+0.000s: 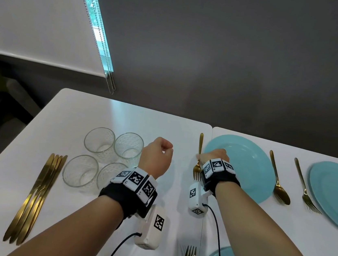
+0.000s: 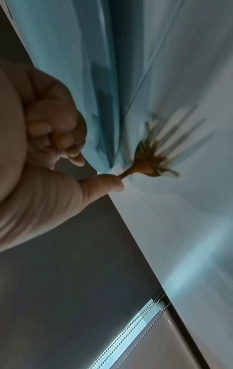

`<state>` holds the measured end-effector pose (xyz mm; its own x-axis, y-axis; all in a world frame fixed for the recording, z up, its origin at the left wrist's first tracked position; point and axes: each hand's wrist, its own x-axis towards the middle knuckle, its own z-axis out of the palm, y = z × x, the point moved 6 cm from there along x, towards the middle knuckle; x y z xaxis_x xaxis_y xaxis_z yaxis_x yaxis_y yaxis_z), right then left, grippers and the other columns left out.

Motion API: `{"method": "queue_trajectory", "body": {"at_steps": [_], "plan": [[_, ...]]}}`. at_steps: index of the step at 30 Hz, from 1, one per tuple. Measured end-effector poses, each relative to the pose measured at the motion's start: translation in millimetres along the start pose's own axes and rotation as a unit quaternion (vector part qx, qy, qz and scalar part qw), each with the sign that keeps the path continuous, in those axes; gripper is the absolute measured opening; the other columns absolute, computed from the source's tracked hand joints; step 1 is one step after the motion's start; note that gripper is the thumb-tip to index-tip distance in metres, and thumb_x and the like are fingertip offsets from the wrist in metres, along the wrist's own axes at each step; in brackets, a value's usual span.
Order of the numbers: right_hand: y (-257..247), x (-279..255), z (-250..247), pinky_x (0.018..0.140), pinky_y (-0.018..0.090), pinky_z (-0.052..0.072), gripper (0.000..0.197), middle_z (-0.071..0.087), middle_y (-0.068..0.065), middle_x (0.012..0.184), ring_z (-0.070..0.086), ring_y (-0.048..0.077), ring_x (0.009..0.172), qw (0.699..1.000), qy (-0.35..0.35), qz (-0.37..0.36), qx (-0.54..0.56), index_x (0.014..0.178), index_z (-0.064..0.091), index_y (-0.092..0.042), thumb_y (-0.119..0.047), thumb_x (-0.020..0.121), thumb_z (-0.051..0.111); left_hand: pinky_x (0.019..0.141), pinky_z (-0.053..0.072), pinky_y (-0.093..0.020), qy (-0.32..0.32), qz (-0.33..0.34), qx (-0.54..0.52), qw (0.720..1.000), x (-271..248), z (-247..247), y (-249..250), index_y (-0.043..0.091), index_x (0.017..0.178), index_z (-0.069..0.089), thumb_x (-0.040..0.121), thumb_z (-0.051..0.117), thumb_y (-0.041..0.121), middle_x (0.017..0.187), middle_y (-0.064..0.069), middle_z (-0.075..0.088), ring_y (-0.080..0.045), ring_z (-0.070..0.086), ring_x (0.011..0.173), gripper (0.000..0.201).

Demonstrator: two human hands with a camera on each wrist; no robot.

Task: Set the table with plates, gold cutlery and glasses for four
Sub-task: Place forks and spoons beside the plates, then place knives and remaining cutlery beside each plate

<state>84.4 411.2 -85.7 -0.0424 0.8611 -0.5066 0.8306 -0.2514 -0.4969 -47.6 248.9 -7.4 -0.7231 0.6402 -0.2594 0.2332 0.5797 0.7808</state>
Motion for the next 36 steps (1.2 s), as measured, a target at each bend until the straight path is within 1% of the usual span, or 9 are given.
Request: {"method": "queue_trajectory", "body": {"at_steps": [7,14,16,18,22,25,30,32,36], "plan": [[-18.4,-26.7,-25.3,0.068,0.031,0.046,0.055,0.062,0.014,0.114,0.062,0.03,0.094,1.0,-0.027,-0.009,-0.001,0.12,0.049,-0.003,-0.029,0.078,0.074,0.084,0.041,-0.023,0.013,0.005,-0.017,1.0,-16.4,-8.0,12.4,0.013,0.111,0.06,0.094,0.049,0.019,0.113,-0.001,0.064,-0.017,0.057,0.105,0.021],[-63.4,-90.7,-47.0,0.08,0.029,0.044,0.058,0.061,0.01,0.125,0.058,0.029,0.113,0.992,-0.049,-0.104,-0.055,0.127,0.051,-0.003,-0.036,0.083,0.069,0.08,0.039,-0.021,0.083,0.03,-0.09,0.992,-46.2,-49.1,22.7,0.011,0.113,0.057,0.093,0.05,0.017,0.106,0.0,0.062,-0.012,0.054,0.087,0.022],[-77.6,-114.4,-39.4,0.066,0.028,0.042,0.045,0.065,0.009,0.097,0.062,0.027,0.086,0.987,-0.085,-0.127,-0.04,0.112,0.058,-0.007,-0.038,0.082,0.069,0.08,0.04,-0.023,0.127,0.039,-0.117,0.984,-54.0,-69.4,22.1,0.01,0.115,0.055,0.092,0.05,0.016,0.099,0.003,0.059,-0.014,0.054,0.085,0.024],[-86.1,-140.8,-28.5,0.055,0.028,0.038,0.033,0.053,0.005,0.072,0.047,0.02,0.058,0.985,-0.112,-0.129,0.011,0.097,0.057,-0.009,-0.034,0.081,0.071,0.079,0.038,-0.022,0.179,0.041,-0.148,0.972,-60.5,-93.4,12.7,0.009,0.116,0.053,0.091,0.051,0.015,0.097,0.004,0.056,-0.015,0.054,0.087,0.026],[-92.5,-192.4,0.6,0.048,0.026,0.032,0.019,0.048,0.007,0.077,0.037,0.017,0.055,0.973,-0.162,-0.153,0.067,0.087,0.058,-0.009,-0.023,0.083,0.069,0.078,0.039,-0.024,0.294,0.026,-0.169,0.94,-67.7,-150.8,-34.6,0.005,0.116,0.052,0.089,0.051,0.008,0.103,-0.006,0.056,-0.024,0.056,0.097,0.027],[-95.6,-222.8,24.4,0.048,0.025,0.032,0.022,0.048,0.006,0.077,0.037,0.017,0.057,0.967,-0.163,-0.183,0.071,0.075,0.048,-0.016,-0.021,0.084,0.068,0.092,0.039,-0.035,0.346,-0.019,-0.145,0.927,-66.7,-189.7,-88.0,-0.001,0.117,0.051,0.086,0.052,0.004,0.116,-0.018,0.055,-0.031,0.051,0.11,0.032],[-100.8,-255.7,65.3,0.058,0.021,0.038,0.024,0.054,-0.002,0.086,0.048,0.017,0.084,0.968,-0.131,-0.215,0.011,0.072,0.048,-0.023,-0.027,0.082,0.07,0.103,0.034,-0.042,0.238,-0.21,-0.015,0.948,-60.5,-209.2,-185.4,0.001,0.124,0.047,0.09,0.055,0.019,0.133,-0.023,0.046,-0.038,0.043,0.124,0.039],[-102.0,-268.0,80.1,0.064,0.021,0.042,0.013,0.056,-0.001,0.095,0.051,0.017,0.09,0.964,-0.126,-0.234,-0.032,0.086,0.059,-0.02,-0.028,0.083,0.069,0.104,0.036,-0.045,0.163,-0.268,0.053,0.948,-64.7,-204.1,-217.3,0.002,0.122,0.046,0.09,0.054,0.029,0.131,-0.023,0.045,-0.037,0.044,0.122,0.043],[-96.8,-282.4,101.3,0.078,0.02,0.037,0.025,0.064,0.001,0.112,0.057,0.018,0.108,0.959,-0.113,-0.248,-0.082,0.105,0.064,-0.015,-0.029,0.085,0.067,0.101,0.038,-0.041,0.052,-0.279,0.188,0.94,-68.6,-196.7,-255.9,0.006,0.122,0.045,0.08,0.066,0.045,0.128,-0.017,0.044,-0.034,0.045,0.12,0.061]]}}
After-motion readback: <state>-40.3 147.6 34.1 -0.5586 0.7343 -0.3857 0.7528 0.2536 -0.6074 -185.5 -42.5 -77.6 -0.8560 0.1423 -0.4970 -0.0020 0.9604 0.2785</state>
